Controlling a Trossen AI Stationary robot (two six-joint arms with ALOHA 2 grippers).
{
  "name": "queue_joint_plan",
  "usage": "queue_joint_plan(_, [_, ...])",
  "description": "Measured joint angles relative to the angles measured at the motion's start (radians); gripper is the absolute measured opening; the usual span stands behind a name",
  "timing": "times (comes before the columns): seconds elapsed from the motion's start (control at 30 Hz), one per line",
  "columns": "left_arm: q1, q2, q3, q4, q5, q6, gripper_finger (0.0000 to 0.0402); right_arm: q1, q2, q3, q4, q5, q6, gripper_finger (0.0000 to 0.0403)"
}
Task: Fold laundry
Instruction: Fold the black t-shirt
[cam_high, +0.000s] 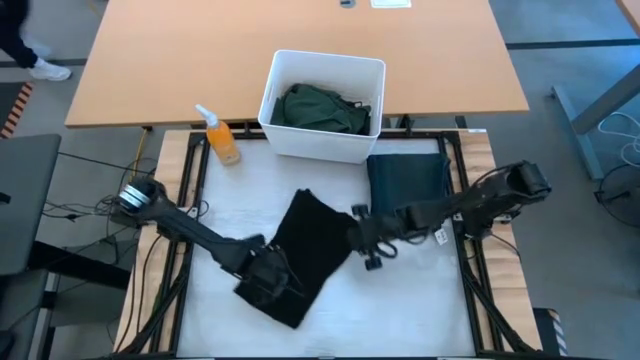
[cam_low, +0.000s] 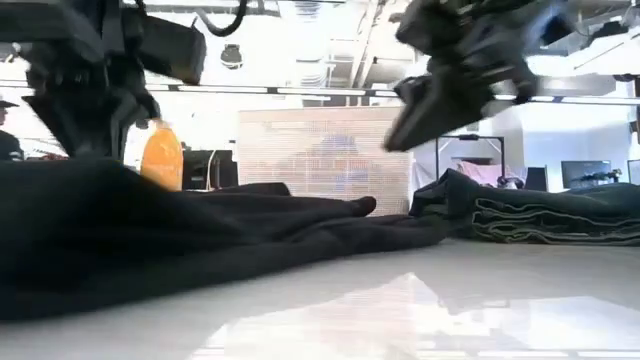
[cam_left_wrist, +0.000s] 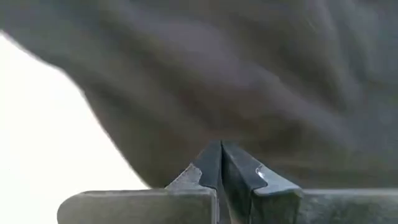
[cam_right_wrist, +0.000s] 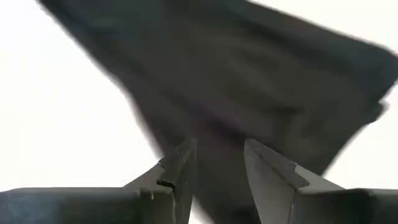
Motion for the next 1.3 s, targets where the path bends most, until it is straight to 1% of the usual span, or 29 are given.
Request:
queue_joint_plan(0.07, [-0.013, -0.061, -0.001, -0.086, -0.07, -0.076, 0.0, -0.06, 0.019, 0.0, 0.051, -0.006, -0.023, 0.0162])
queue_joint_plan(0.13, [-0.039, -0.116, -0.007, -0.076, -0.154, -0.133, 0.0, -0.115, 0.038, -0.001, 0.075, -0.039, -0.033, 0.0162])
queue_joint_plan(0.2, [-0.072, -0.156, -0.01, -0.053, -0.265, -0.179, 0.0, -0.163, 0.054, -0.001, 0.098, -0.089, -0.028, 0.0162])
queue_joint_plan(0.27, [-0.109, -0.168, -0.021, 0.016, -0.384, -0.203, 0.0, -0.194, 0.067, -0.001, 0.103, -0.114, -0.025, 0.0162])
queue_joint_plan(0.3, [-0.126, -0.167, -0.029, 0.063, -0.427, -0.204, 0.0, -0.205, 0.079, -0.002, 0.106, -0.117, -0.028, 0.0162])
queue_joint_plan(0.43, [-0.173, -0.121, -0.064, 0.238, -0.498, -0.186, 0.0, -0.228, 0.132, -0.014, 0.144, -0.158, -0.03, 0.0162])
queue_joint_plan(0.5, [-0.185, -0.076, -0.084, 0.371, -0.54, -0.167, 0.0, -0.229, 0.162, -0.014, 0.174, -0.162, -0.029, 0.0162])
queue_joint_plan(0.57, [-0.189, -0.02, -0.103, 0.538, -0.518, -0.095, 0.0, -0.228, 0.184, -0.014, 0.192, -0.152, -0.026, 0.0161])
queue_joint_plan(0.63, [-0.188, 0.046, -0.107, 0.642, -0.444, -0.037, 0.0, -0.228, 0.199, -0.014, 0.207, -0.144, -0.022, 0.0155])
queue_joint_plan(0.7, [-0.188, 0.105, -0.108, 0.709, -0.362, -0.012, 0.0, -0.221, 0.199, -0.014, 0.201, -0.141, -0.022, 0.0137])
queue_joint_plan(0.77, [-0.188, 0.144, -0.108, 0.736, -0.294, -0.024, 0.0, -0.215, 0.189, -0.013, 0.192, -0.139, -0.021, 0.0104])
queue_joint_plan(0.87, [-0.187, 0.173, -0.108, 0.725, -0.235, -0.066, 0.0, -0.213, 0.18, -0.013, 0.157, -0.138, -0.019, 0.0036])
queue_joint_plan(0.9, [-0.186, 0.174, -0.108, 0.722, -0.228, -0.067, 0.0, -0.213, 0.175, -0.013, 0.137, -0.138, -0.02, 0.0022])
queue_joint_plan(1.0, [-0.185, 0.171, -0.107, 0.712, -0.225, -0.055, 0.0, -0.213, 0.173, -0.013, 0.113, -0.137, -0.014, 0.0019])
queue_joint_plan(1.1, [-0.185, 0.167, -0.107, 0.689, -0.206, -0.053, 0.0, -0.214, 0.146, -0.013, 0.043, -0.148, -0.01, 0.0017])
queue_joint_plan(1.3, [-0.19, 0.165, -0.105, 0.6, -0.128, -0.118, 0.0, -0.202, 0.034, -0.013, -0.106, -0.157, -0.002, 0.0016])
